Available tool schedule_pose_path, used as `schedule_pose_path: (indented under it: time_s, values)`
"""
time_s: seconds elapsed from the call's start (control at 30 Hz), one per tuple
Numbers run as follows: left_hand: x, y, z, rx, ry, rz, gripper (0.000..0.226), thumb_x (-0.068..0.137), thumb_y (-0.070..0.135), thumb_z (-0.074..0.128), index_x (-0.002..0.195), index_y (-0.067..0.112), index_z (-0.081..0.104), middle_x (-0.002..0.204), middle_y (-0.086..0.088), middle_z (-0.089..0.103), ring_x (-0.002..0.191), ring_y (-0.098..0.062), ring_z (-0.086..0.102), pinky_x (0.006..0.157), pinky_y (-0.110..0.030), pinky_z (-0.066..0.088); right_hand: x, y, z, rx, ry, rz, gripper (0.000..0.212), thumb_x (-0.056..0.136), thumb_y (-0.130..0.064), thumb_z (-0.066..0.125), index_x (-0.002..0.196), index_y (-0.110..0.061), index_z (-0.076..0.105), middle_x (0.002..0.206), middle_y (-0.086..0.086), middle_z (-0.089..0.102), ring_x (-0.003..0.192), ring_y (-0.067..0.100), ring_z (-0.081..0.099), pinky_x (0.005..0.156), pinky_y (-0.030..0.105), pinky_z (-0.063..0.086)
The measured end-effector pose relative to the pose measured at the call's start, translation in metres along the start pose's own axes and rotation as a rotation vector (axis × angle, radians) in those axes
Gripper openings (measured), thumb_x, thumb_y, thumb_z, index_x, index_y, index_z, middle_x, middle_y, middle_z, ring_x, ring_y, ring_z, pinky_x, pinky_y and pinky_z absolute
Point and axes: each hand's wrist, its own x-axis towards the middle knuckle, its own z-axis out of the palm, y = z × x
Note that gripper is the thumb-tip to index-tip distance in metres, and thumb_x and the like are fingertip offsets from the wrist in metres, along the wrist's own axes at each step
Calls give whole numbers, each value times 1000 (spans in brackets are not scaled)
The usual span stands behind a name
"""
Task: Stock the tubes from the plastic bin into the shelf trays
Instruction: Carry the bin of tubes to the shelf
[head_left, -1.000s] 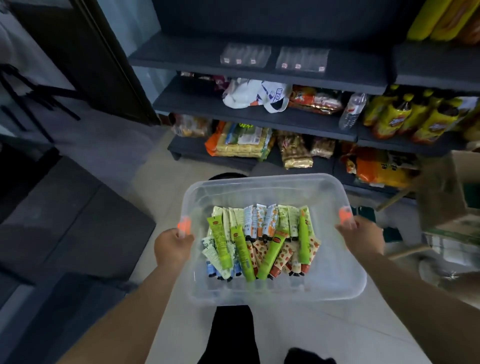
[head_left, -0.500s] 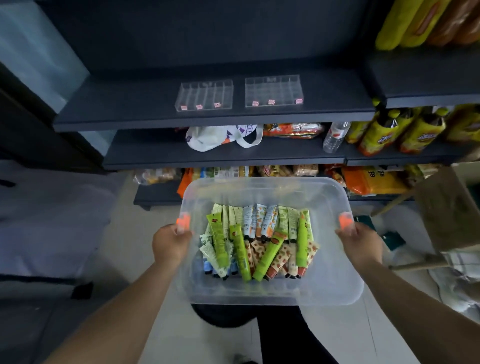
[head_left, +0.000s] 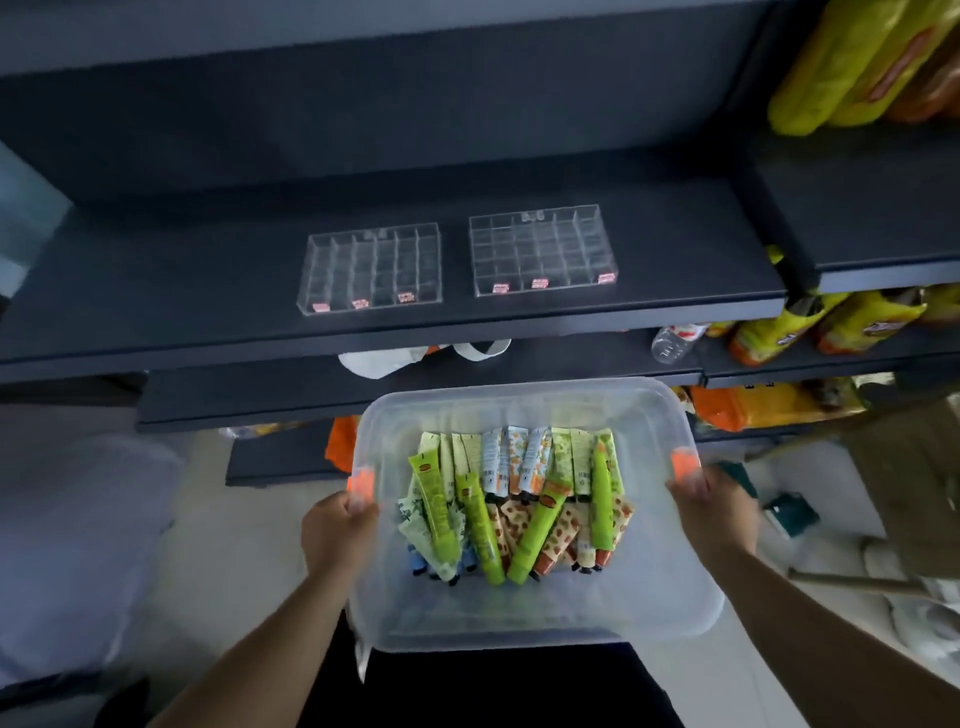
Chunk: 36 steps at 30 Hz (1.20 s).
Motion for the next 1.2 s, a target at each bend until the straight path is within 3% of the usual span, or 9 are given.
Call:
schedule_pose_path:
  time_s: [0.17, 0.23, 0.37, 0.5, 0.73, 0.87, 0.97, 1.07, 1.2]
  values:
    - [70, 5, 13, 36, -142, 68, 38, 79, 38, 63, 59, 6, 55, 62, -14, 61, 63, -31, 58, 56, -33, 38, 10, -20, 34, 0, 90, 65, 27, 85, -21, 65, 69, -14, 46, 69, 9, 53, 68, 31, 54, 56, 29, 31]
    - [91, 6, 18, 58, -156, 108, 33, 81, 32, 66, 65, 4, 59, 70, -18, 65, 68, -32, 61, 56, -32, 37, 7, -22, 47, 15, 132, 130, 24, 83, -20, 68, 73, -9, 49, 70, 11, 53, 71, 34, 55, 60, 31, 33]
    - [107, 9, 24, 69, -196, 115, 27, 84, 27, 65, 65, 8, 58, 59, -5, 55, 60, -24, 53, 50, -26, 32, 10, -22, 61, 32, 182, 199, 24, 82, -18, 69, 73, -6, 50, 68, 11, 52, 66, 29, 48, 60, 31, 33]
    - [129, 9, 56, 86, -173, 130, 31, 85, 23, 64, 59, 11, 52, 52, 0, 48, 48, -14, 44, 44, -23, 29, 41, -10, 85, 15, 137, 195, 28, 82, -21, 70, 69, -9, 48, 66, 10, 52, 69, 32, 54, 61, 33, 38]
    - [152, -26, 118, 165, -119, 116, 27, 82, 19, 63, 61, 4, 58, 53, -6, 50, 57, -27, 51, 48, -26, 30, 92, 22, 140, -59, 27, 120, 24, 82, -27, 69, 73, -10, 53, 68, 10, 56, 69, 32, 57, 60, 30, 40]
    - [165, -47, 149, 209, -91, 71, 20, 82, 20, 60, 70, 4, 63, 70, -15, 64, 67, -31, 57, 59, -30, 41, 112, 37, 176, -103, -9, 63, 23, 83, -28, 68, 76, -10, 55, 69, 8, 56, 76, 35, 61, 62, 31, 42]
    - [182, -64, 172, 187, -98, 77, 22, 84, 21, 58, 73, 3, 63, 72, -14, 64, 62, -27, 54, 52, -27, 35, 118, 52, 207, -103, -17, 61, 23, 83, -29, 68, 78, -11, 54, 73, 10, 59, 81, 36, 63, 63, 32, 42]
    - [195, -82, 197, 136, -119, 76, 21, 81, 21, 60, 70, 3, 62, 70, -14, 64, 65, -31, 59, 54, -28, 40, 123, 68, 235, -92, 6, 33, 20, 84, -25, 67, 80, -11, 54, 83, 16, 65, 84, 36, 63, 64, 31, 40]
    - [198, -93, 210, 66, -137, 28, 23, 82, 19, 64, 64, 7, 56, 65, -9, 58, 66, -28, 58, 51, -28, 39, 126, 71, 247, -104, 29, 24, 29, 87, -25, 61, 63, -15, 47, 80, 17, 66, 78, 35, 62, 63, 29, 38]
